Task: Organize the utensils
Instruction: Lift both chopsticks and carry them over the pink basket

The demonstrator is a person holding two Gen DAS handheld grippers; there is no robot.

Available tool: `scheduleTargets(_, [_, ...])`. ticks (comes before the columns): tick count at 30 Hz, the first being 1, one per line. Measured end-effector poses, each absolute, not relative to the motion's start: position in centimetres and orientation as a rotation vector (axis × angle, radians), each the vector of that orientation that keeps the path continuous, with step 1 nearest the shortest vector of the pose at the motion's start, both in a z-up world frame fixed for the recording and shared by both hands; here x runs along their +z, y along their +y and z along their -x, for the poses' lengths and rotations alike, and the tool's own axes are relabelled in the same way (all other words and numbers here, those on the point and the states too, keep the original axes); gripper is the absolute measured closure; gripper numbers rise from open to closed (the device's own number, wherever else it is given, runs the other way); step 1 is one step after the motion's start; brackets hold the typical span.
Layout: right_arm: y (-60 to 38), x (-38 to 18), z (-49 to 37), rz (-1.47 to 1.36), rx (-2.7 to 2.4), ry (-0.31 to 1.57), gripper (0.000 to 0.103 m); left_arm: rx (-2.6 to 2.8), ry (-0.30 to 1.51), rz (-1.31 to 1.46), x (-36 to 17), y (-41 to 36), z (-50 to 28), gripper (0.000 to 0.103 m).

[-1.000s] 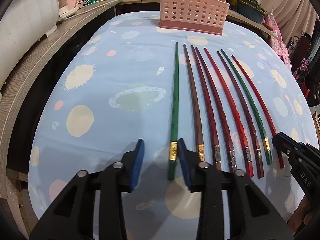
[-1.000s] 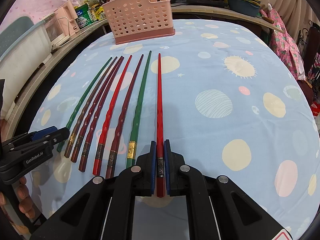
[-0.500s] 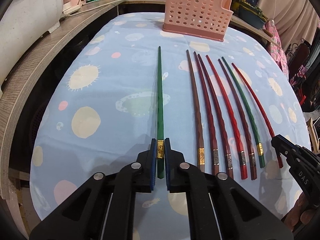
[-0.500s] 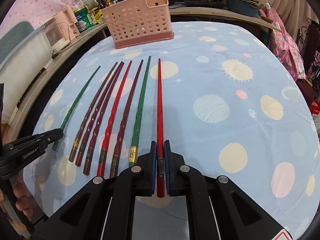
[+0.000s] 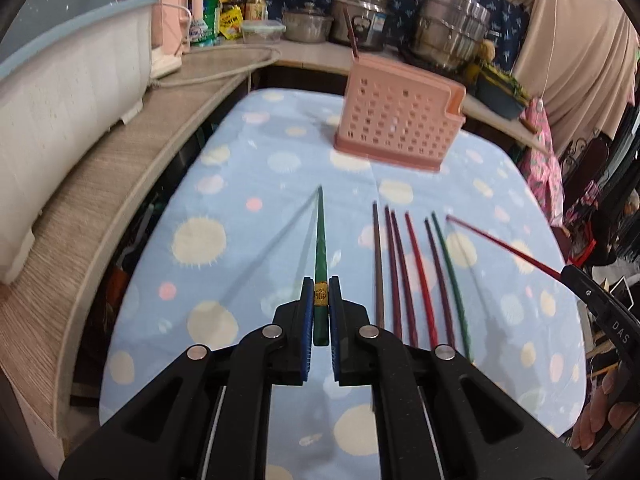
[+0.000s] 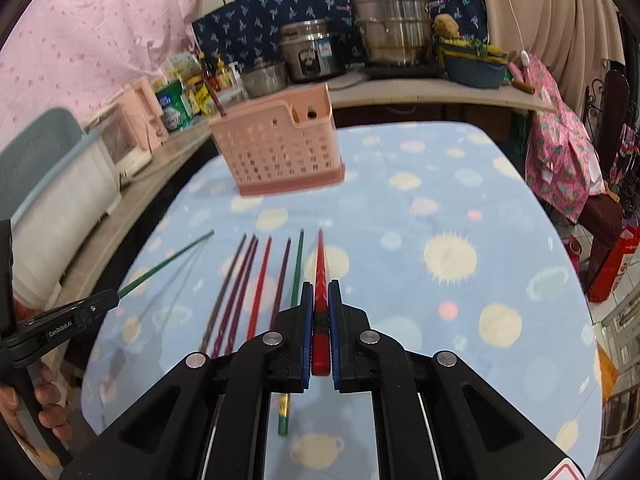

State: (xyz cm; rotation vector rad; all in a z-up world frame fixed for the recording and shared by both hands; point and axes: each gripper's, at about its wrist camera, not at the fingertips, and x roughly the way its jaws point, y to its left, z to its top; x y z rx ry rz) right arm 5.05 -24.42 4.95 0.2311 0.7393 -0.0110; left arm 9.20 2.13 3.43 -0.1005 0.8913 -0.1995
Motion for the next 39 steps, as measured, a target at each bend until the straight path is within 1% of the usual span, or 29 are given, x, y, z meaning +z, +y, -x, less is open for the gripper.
scheduleTargets(7, [-25.4, 8.8, -7.6, -0.250, -0.001, 0.659, 0.096, -0.198, 0.809, 0.134, 7.8, 2.8, -12.2, 0.096])
scheduleTargets(18, [-27.6, 12.5, -12.4, -0.322, -0.010, 0.596, 0.096, -0.213, 0.727, 0.173, 13.1, 2.2, -18.3, 0.096])
scheduleTargets(23, [-28.7, 15.0, -14.4, -0.347, -0.008, 0.541, 0.096, -0.230, 0.686, 0.206, 16.1, 1.9, -20.8, 0.096])
scheduleTargets(34, [-30.0, 21.2, -20.2, -0.349, 0.001, 0.407, 0.096, -0.252, 0.516, 0.260, 23.8, 0.7, -25.0, 0.096])
scheduleTargets(39, [-30.0, 21.8, -23.2, -0.325, -0.010, 0.399, 0.096, -0.236, 0.468, 0.255, 25.0, -0.4, -27.2, 0.096])
